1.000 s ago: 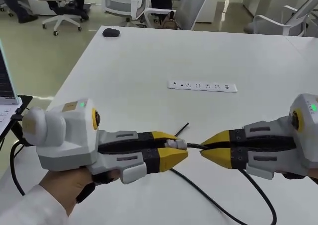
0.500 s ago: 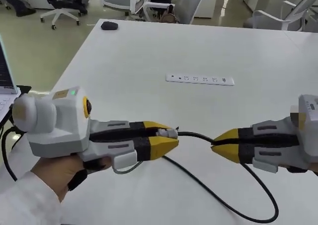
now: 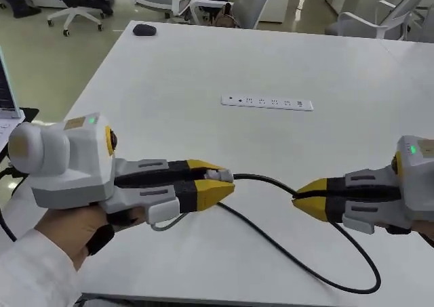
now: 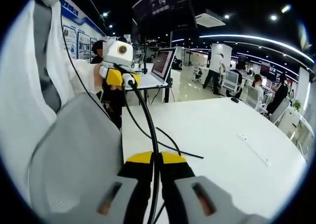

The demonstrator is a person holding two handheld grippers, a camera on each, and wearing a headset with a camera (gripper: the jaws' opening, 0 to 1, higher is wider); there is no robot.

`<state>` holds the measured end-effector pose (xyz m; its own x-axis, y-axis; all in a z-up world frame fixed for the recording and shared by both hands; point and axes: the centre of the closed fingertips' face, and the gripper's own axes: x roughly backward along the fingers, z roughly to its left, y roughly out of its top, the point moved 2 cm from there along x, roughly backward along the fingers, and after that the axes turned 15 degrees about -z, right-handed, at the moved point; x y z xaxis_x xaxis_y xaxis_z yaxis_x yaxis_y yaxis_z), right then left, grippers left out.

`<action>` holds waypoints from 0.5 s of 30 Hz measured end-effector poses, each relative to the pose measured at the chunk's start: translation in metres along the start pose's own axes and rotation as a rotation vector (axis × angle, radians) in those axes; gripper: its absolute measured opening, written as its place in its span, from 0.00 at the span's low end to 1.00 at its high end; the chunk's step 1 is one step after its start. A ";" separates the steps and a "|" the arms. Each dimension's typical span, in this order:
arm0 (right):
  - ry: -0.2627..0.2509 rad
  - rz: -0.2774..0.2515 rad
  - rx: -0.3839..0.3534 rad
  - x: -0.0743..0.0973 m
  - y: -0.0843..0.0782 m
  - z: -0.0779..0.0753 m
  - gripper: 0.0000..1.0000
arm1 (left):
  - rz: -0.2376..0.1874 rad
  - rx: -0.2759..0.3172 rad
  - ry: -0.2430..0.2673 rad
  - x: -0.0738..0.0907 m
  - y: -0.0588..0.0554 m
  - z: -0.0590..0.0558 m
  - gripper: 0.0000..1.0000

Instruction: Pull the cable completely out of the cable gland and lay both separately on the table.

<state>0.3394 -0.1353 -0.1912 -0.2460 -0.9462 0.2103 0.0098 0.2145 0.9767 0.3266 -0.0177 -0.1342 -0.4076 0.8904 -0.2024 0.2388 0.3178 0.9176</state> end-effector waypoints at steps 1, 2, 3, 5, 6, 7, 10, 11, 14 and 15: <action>-0.005 0.001 -0.003 0.000 0.000 0.000 0.03 | -0.001 0.003 0.005 0.001 0.000 0.001 0.17; -0.012 -0.001 -0.007 0.000 0.001 -0.001 0.03 | -0.002 0.005 0.007 0.001 0.000 0.001 0.17; -0.016 -0.002 -0.009 0.000 0.002 -0.001 0.03 | -0.003 0.006 0.008 0.002 0.000 0.001 0.17; -0.023 -0.006 -0.014 0.001 0.004 0.000 0.04 | -0.004 0.008 0.009 0.002 0.001 0.002 0.17; -0.028 -0.012 -0.016 0.002 0.005 0.001 0.04 | -0.005 0.009 0.010 0.002 0.002 0.002 0.17; -0.032 -0.017 -0.020 0.003 0.006 0.001 0.04 | -0.004 0.010 0.014 0.003 0.003 0.003 0.17; -0.038 -0.030 -0.035 0.005 0.010 0.003 0.04 | 0.002 0.003 0.018 0.004 0.004 0.004 0.17; -0.039 -0.028 -0.033 0.005 0.011 0.004 0.06 | 0.001 0.005 0.015 0.004 0.005 0.004 0.17; -0.053 -0.016 -0.017 0.005 0.015 0.003 0.15 | 0.007 0.012 0.008 0.003 0.005 0.004 0.17; -0.058 -0.014 -0.010 0.004 0.019 0.003 0.18 | 0.007 0.011 -0.001 0.002 0.005 0.003 0.17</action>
<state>0.3354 -0.1347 -0.1718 -0.3017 -0.9334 0.1944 0.0155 0.1991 0.9799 0.3299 -0.0131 -0.1313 -0.4050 0.8931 -0.1958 0.2516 0.3148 0.9152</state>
